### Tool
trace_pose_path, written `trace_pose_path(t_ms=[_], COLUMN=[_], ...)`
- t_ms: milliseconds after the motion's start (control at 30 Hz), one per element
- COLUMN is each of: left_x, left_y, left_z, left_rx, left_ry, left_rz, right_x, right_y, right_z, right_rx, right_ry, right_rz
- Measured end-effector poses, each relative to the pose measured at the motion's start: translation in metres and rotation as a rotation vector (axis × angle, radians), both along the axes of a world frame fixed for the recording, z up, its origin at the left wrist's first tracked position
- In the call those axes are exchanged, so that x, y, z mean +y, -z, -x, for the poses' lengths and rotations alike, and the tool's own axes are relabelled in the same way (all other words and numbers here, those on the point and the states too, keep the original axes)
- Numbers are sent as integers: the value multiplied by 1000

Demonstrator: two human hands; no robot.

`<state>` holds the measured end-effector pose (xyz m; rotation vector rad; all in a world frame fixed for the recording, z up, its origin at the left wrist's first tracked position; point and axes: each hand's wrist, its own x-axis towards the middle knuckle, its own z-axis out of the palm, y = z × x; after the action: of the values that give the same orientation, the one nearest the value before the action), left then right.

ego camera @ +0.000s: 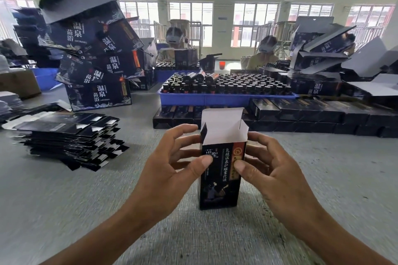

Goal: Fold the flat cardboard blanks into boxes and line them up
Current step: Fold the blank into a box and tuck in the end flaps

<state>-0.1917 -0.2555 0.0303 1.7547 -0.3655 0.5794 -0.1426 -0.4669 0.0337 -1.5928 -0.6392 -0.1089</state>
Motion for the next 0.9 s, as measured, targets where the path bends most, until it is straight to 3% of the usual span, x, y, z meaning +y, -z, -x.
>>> trace_pose_path(t_ms=[367, 600, 900], left_x=[5, 4, -5], left_y=[-2, -6, -14], left_z=[-1, 3, 11], left_rx=[-36, -18, -165], left_ry=[16, 29, -80], left_rz=[-49, -63, -119], right_x=[-1, -7, -3], right_y=[-3, -5, -9], right_z=[5, 0, 10], right_rx=[-143, -152, -272], right_ry=[-14, 9, 27], right_rz=[164, 151, 22])
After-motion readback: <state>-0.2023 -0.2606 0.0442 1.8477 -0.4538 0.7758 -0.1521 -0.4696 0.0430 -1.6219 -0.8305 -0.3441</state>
